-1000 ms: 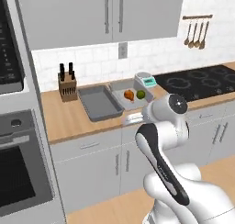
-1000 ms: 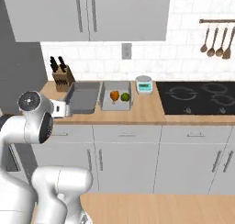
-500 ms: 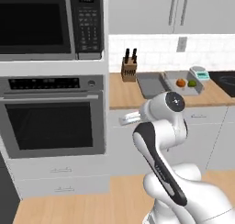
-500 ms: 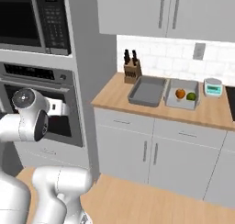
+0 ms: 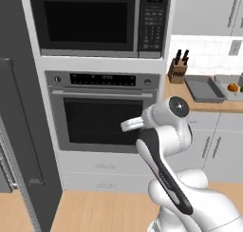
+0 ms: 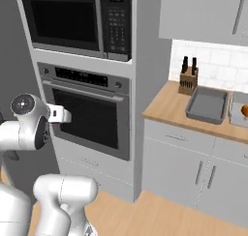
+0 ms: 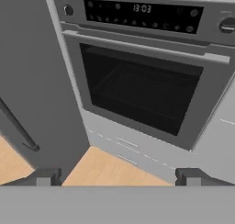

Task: Place one lime and one chicken drumstick in each tupperware on the nearby counter, to pack two identical lunches.

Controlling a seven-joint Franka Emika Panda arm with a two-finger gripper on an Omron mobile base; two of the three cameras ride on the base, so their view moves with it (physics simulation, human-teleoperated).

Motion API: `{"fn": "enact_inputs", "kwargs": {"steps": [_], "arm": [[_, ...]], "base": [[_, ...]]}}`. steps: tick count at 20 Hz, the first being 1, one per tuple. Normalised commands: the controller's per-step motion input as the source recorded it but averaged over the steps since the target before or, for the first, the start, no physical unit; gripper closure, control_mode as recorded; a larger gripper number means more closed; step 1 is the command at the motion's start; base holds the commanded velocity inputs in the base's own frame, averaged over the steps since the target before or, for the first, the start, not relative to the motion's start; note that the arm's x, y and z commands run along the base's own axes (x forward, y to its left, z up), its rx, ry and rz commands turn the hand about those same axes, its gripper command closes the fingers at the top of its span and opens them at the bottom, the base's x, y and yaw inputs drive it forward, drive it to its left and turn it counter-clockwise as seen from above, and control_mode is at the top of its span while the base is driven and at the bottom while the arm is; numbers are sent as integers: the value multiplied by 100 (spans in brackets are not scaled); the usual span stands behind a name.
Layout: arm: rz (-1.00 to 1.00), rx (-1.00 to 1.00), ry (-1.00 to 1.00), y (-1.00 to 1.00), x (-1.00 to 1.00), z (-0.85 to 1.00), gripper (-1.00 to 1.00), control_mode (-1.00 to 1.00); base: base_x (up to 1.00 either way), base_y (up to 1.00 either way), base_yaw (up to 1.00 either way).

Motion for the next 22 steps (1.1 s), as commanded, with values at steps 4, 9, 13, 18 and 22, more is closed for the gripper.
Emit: {"fn": "enact_inputs", "kwargs": {"steps": [4,9,13,18,22], "arm": [[0,0,0,0,0,0,-100,100],[0,0,0,0,0,0,-100,100],[0,0,0,0,0,0,-100,100],[0,0,0,0,0,0,-100,100],[0,0,0,0,0,0,-100,100]], "base": [[-99,96,6],[-90,100,7],[-97,100,1],[-100,82,11],[-100,91,26]]}}
